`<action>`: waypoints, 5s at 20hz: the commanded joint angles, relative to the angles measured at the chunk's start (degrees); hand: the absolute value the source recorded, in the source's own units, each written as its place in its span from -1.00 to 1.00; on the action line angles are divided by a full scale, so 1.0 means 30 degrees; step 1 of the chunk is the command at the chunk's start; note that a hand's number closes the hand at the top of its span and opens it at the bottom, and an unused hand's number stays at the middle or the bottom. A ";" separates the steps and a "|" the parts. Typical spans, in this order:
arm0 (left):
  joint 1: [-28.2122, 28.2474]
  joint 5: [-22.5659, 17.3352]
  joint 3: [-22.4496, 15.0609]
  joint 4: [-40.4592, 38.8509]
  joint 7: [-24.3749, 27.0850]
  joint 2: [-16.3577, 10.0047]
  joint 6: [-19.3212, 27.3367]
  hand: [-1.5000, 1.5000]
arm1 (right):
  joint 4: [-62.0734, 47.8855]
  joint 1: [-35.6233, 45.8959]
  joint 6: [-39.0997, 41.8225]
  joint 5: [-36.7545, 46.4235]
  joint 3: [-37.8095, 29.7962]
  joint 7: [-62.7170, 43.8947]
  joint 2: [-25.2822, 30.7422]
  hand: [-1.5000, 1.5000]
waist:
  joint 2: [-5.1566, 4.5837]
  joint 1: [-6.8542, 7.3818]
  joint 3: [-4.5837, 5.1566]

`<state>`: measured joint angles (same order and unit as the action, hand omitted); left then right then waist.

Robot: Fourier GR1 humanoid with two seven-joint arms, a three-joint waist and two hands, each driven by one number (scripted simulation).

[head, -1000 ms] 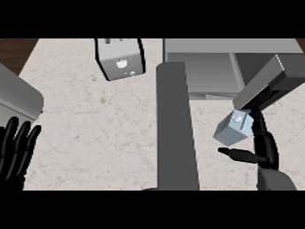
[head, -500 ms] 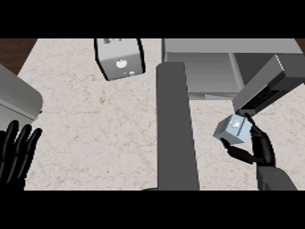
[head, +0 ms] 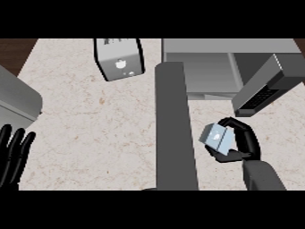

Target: Pick up the milk, place it into the microwave and close the microwave

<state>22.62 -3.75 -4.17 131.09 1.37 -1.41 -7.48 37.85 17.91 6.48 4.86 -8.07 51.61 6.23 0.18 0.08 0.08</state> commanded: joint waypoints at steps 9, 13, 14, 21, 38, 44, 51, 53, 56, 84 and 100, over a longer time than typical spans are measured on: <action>-0.0421 -0.1676 0.2045 -0.1813 0.0952 -0.0431 -0.1073 -1.00 | 0.6002 -0.6078 0.0244 -0.1105 0.0996 0.1051 -0.1401 1.00 | -0.0037 -0.0023 -0.0016; -0.0608 -0.1571 0.1921 0.0053 -0.1188 -0.0372 -0.0441 -1.00 | 0.8538 -0.6399 -0.1514 -0.0901 0.1823 -0.0255 -0.1885 1.00 | -0.0032 -0.0020 -0.0022; 0.0630 -0.0797 0.1436 -0.0671 0.0602 0.0076 -0.0776 -1.00 | 0.8767 -0.5486 -0.2977 -0.1308 0.3361 -0.1612 -0.2056 1.00 | -0.0022 0.0058 -0.0018; -0.0203 -0.1471 0.2062 -0.0171 -0.0685 -0.0278 -0.0765 -1.00 | 0.7526 -0.1928 -0.6654 0.0073 0.4263 -0.3992 -0.2071 1.00 | -0.0060 0.0154 -0.0030; -0.1160 -0.2246 0.3324 -0.3156 0.1000 -0.0937 -0.2394 -1.00 | -0.5883 1.0075 -1.0365 0.1402 -0.0246 -0.5951 0.0841 1.00 | -0.0411 0.0989 -0.0055; -0.1618 -0.2299 0.2872 -0.2537 0.0292 -0.0958 -0.2326 -1.00 | -0.7682 1.1918 -1.3232 0.1572 -0.1289 -0.6772 0.2460 1.00 | -0.0664 0.1505 -0.0076; -0.1640 -0.1629 0.2900 -0.3244 0.0723 -0.1072 -0.2422 -1.00 | -0.9634 1.2513 -1.5283 0.3866 0.0274 -0.5870 0.3063 -1.00 | -0.0870 0.1950 -0.0073; -0.2666 -0.1157 0.2932 -0.3512 0.0385 -0.1117 -0.1954 -1.00 | -1.0224 1.3209 -1.5401 0.4230 0.0613 -0.6378 0.2280 -1.00 | -0.0860 0.1830 -0.0084; -0.2498 -0.0521 0.2327 -0.2834 -0.0349 -0.0850 -0.1507 -1.00 | -1.0667 1.3240 -1.4821 0.4496 0.0847 -0.6228 0.2082 -1.00 | -0.0871 0.1912 -0.0117; -0.0999 0.0410 0.1232 -0.0648 -0.0969 -0.0617 -0.1778 -1.00 | -0.9898 1.2943 -1.5736 0.2857 -0.1493 -0.4254 0.2823 -1.00 | -0.0554 0.1279 -0.0102; 0.0443 0.1095 0.0506 -0.1094 0.0219 0.0120 -0.1734 -1.00 | -0.9328 1.1706 -0.9055 0.0776 -0.3268 -0.2532 0.3552 -1.00 | -0.0241 0.0618 -0.0055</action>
<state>21.87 -0.23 -2.30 126.52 2.49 -1.15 -12.39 9.67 55.51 -25.45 8.71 -16.78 42.91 16.52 -0.70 3.09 0.21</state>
